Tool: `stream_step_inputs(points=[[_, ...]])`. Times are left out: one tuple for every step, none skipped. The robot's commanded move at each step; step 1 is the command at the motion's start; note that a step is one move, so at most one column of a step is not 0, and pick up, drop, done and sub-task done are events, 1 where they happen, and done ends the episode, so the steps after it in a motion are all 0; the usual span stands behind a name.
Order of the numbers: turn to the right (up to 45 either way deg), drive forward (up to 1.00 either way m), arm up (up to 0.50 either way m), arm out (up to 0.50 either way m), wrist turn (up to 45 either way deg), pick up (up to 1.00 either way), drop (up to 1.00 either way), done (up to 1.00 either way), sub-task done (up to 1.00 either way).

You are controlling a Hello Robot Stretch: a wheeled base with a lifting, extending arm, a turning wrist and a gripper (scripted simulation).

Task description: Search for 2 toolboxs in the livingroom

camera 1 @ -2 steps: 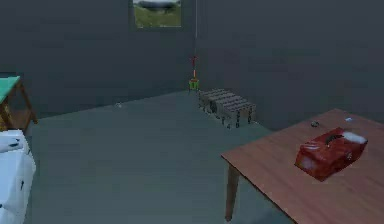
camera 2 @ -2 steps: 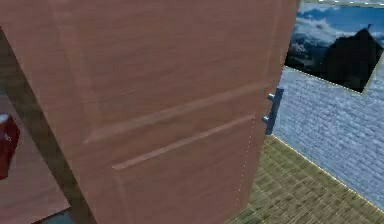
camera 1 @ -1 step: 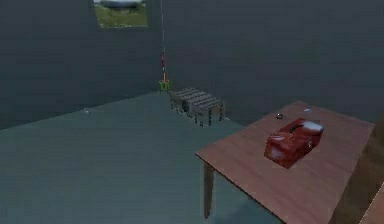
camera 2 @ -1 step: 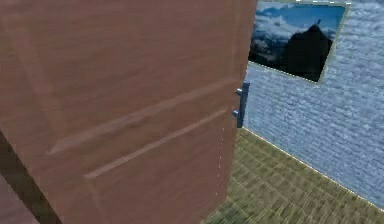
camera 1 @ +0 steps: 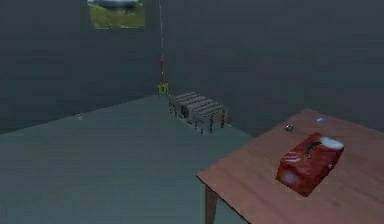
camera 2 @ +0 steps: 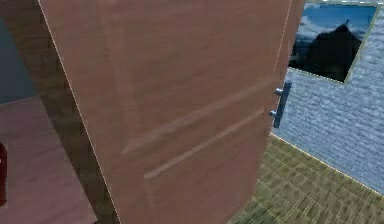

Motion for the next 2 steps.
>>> stream_step_inputs(points=[[36.0, 0.0, 0.0, 0.0, 0.0, 0.0, 0.0, 0.0, 0.0], [0.0, 0.0, 0.0, 0.0, 0.0, 0.0, 0.0, 0.0, 1.0]])
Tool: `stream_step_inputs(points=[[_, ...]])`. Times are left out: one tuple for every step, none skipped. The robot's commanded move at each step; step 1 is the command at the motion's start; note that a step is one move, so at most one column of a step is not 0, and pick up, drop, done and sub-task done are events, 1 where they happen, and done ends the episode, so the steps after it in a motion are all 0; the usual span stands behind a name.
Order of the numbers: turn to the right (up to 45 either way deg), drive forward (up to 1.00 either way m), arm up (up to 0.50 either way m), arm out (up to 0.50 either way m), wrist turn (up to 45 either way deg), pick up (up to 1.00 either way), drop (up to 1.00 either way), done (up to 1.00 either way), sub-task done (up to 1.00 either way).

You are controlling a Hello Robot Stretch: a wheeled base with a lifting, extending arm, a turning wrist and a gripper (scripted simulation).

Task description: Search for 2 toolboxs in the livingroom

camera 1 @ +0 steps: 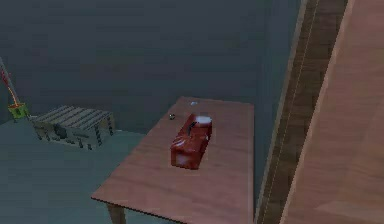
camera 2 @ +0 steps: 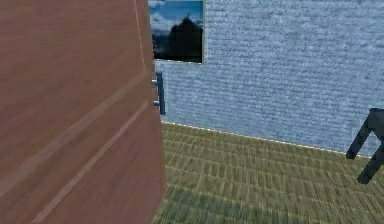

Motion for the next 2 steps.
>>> stream_step_inputs(points=[[-45.0, 0.0, 0.0, 0.0, 0.0, 0.0, 0.0, 0.0, 0.0], [-30.0, 0.0, 0.0, 0.0, 0.0, 0.0, 0.0, 0.0, 0.0]])
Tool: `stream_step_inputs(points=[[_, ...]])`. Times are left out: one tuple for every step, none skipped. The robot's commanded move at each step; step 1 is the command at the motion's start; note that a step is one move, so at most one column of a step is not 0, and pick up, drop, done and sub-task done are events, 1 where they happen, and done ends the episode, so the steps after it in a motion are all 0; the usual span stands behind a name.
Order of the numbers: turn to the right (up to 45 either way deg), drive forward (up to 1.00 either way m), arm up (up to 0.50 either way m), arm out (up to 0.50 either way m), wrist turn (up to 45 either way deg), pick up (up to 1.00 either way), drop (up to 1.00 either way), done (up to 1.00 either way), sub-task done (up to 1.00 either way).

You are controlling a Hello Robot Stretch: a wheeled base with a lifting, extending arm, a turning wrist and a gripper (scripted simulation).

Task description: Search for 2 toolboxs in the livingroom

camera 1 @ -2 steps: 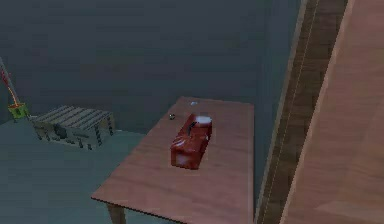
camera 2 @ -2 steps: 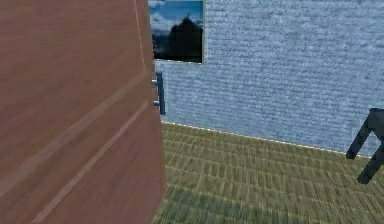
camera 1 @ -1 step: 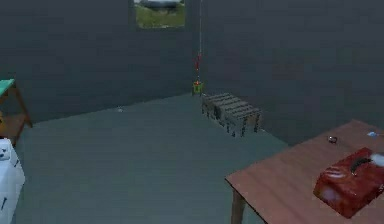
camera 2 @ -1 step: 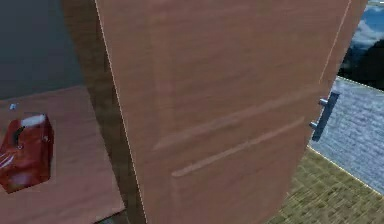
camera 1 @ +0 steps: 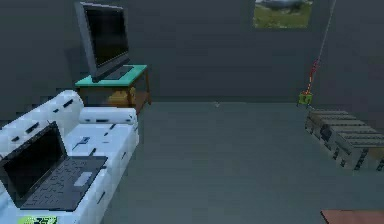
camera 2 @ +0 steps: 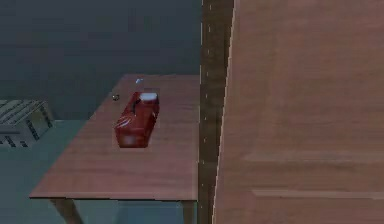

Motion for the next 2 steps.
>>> stream_step_inputs(points=[[0.0, 1.0, 0.0, 0.0, 0.0, 0.0, 0.0, 0.0, 0.0], [-3.0, 0.0, 0.0, 0.0, 0.0, 0.0, 0.0, 0.0, 0.0]])
